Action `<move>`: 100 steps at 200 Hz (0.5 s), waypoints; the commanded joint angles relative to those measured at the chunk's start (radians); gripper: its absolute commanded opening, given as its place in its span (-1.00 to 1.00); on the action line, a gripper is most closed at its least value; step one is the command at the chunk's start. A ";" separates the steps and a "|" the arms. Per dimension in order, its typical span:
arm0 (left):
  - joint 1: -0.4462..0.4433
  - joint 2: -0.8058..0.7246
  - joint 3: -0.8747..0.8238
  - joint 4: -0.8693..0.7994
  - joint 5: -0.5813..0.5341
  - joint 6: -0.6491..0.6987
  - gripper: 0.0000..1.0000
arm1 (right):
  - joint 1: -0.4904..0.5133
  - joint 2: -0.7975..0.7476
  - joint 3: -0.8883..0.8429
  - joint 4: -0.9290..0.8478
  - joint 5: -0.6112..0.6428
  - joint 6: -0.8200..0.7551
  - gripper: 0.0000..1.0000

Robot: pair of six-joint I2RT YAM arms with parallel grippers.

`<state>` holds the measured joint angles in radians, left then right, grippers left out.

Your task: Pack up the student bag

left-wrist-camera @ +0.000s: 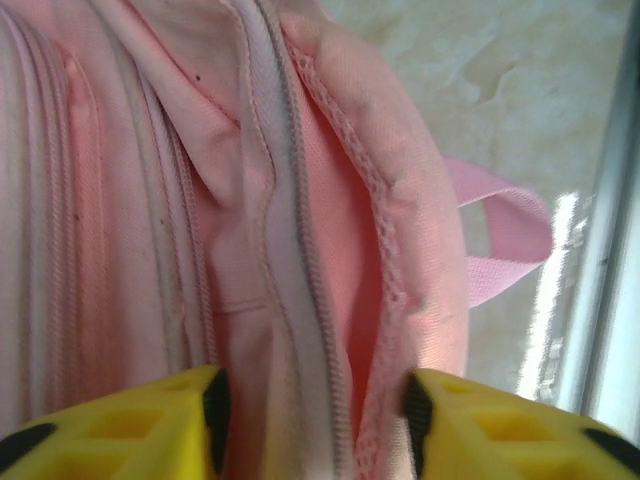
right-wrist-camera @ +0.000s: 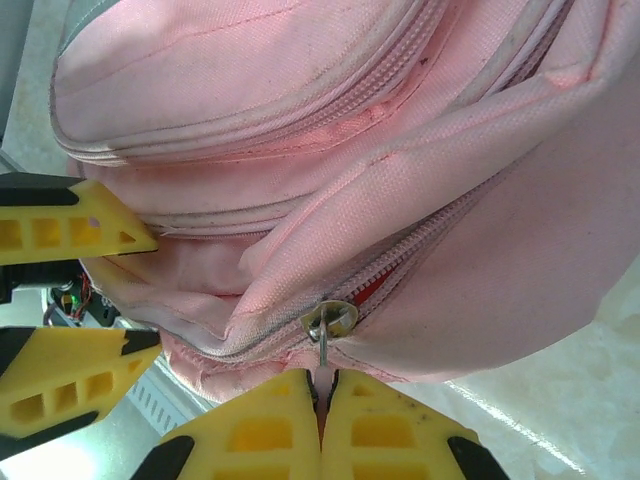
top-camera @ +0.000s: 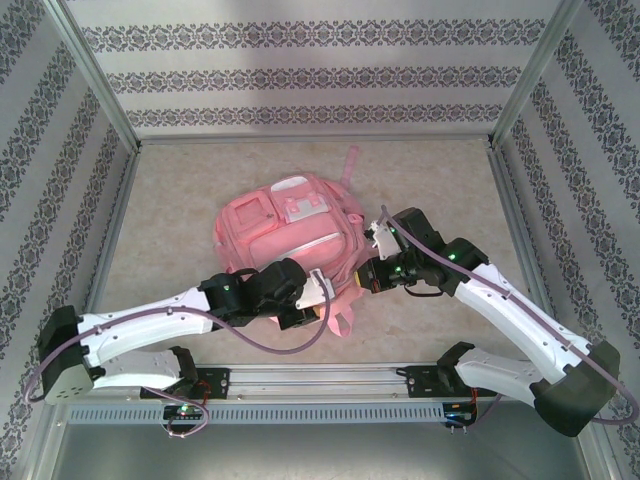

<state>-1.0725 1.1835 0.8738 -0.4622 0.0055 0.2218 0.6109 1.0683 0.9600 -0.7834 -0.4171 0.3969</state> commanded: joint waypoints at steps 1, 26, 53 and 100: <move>-0.004 0.027 0.002 0.074 -0.095 0.045 -0.44 | -0.003 -0.042 -0.002 0.076 -0.091 -0.001 -1.00; -0.004 0.034 0.007 0.092 -0.088 0.045 -1.00 | 0.009 -0.042 0.007 0.067 -0.163 -0.023 -1.00; -0.004 0.007 0.000 0.132 -0.108 0.037 -1.00 | 0.103 0.000 0.064 -0.003 -0.193 -0.078 -1.00; -0.001 -0.032 0.002 0.177 -0.097 -0.009 -1.00 | 0.236 0.103 0.136 -0.064 -0.192 -0.116 -1.00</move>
<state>-1.0737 1.1839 0.8631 -0.4404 -0.0505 0.2481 0.7929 1.1481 1.0443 -0.8356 -0.4625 0.3275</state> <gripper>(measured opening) 0.063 0.067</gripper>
